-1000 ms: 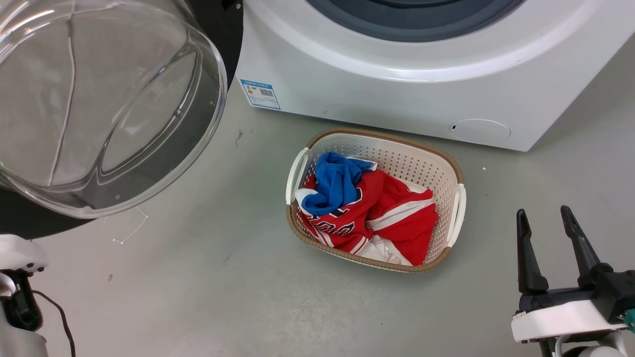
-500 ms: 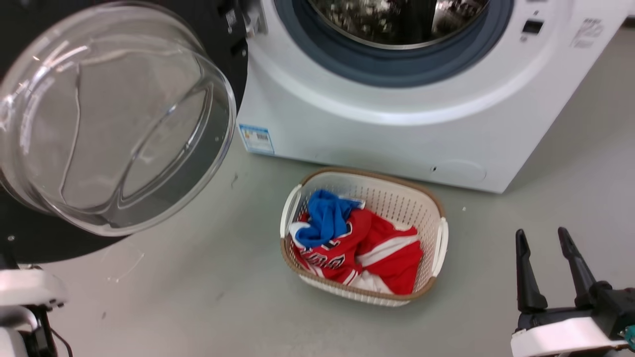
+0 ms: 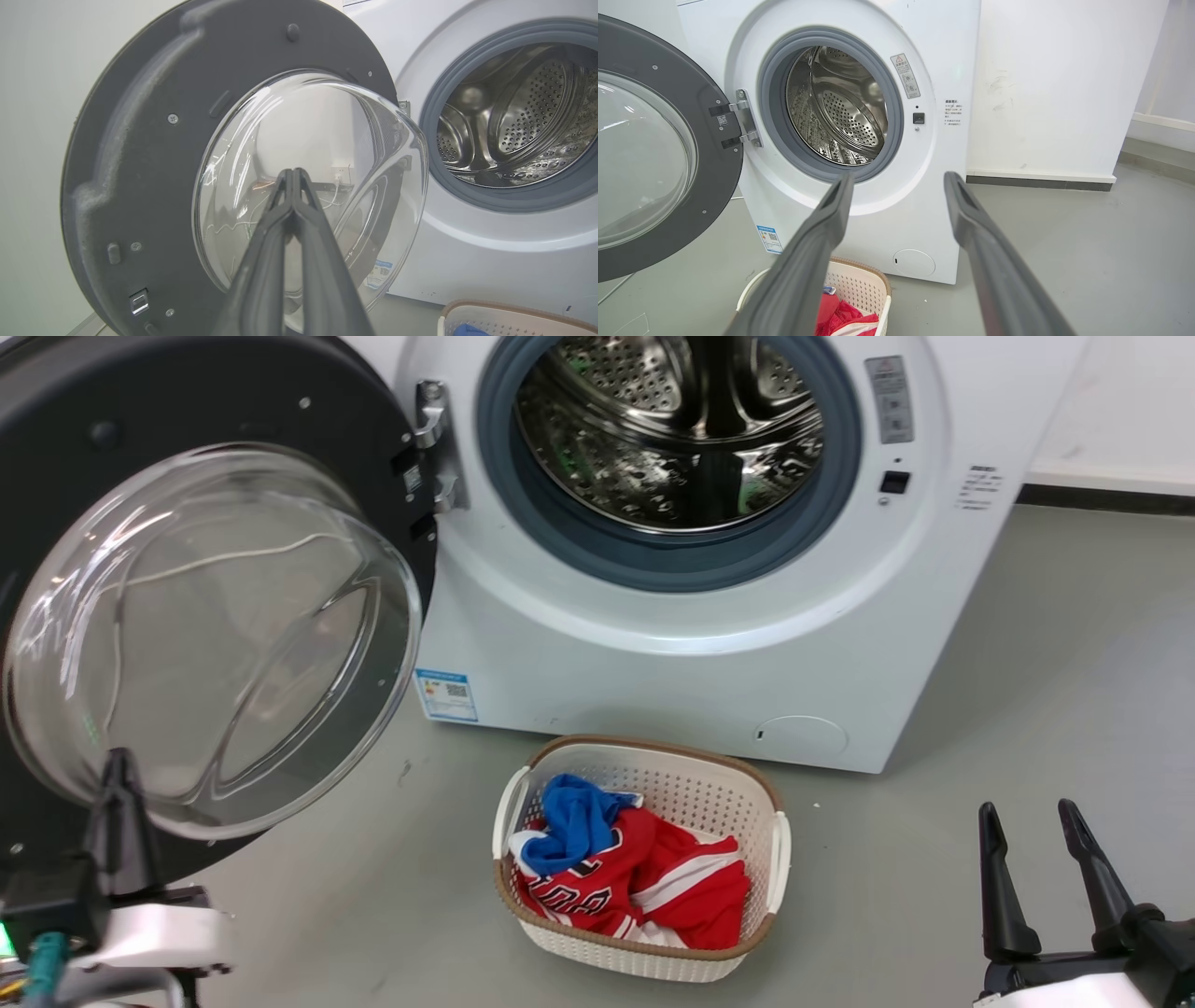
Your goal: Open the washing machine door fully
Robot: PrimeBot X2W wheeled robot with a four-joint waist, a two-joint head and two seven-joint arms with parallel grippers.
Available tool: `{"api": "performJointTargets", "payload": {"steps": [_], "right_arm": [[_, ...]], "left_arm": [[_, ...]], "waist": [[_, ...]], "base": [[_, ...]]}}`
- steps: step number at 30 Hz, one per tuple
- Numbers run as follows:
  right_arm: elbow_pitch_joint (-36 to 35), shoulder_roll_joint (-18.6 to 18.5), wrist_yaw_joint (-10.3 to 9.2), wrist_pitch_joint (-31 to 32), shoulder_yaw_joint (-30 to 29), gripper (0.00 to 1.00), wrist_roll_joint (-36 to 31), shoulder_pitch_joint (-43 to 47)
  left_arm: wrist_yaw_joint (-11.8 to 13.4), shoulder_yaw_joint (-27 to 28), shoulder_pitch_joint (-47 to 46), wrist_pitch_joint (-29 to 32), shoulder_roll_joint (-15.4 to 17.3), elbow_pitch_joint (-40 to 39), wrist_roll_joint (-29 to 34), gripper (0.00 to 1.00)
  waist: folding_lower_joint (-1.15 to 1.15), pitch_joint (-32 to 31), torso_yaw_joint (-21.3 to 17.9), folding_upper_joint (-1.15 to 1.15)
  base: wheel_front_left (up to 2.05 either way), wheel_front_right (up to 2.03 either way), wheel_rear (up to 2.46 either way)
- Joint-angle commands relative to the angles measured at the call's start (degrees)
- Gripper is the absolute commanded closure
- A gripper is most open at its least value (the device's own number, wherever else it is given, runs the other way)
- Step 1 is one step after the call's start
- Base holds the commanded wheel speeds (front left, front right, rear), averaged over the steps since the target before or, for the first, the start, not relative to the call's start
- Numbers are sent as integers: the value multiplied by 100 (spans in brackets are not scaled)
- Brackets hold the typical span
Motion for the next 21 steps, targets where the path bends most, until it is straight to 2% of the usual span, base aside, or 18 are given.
{"api": "performJointTargets", "payload": {"steps": [1,13,21], "right_arm": [[-47,11,-1,-11,2,0,17,67],[-207,11,-1,-11,-27,0,-11,224],[-144,11,-1,-10,-1,0,54,301]], "left_arm": [[-16,-103,113,13,-59,-131,16,100],[-153,-1131,486,13,-329,-477,-28,100],[-1,-1596,741,13,-429,-424,-173,100]], "waist": [[1,-82,-101,0],[1,-190,-429,0],[1,-185,-740,0]], "base": [[0,0,0],[0,0,0],[0,0,0]]}}
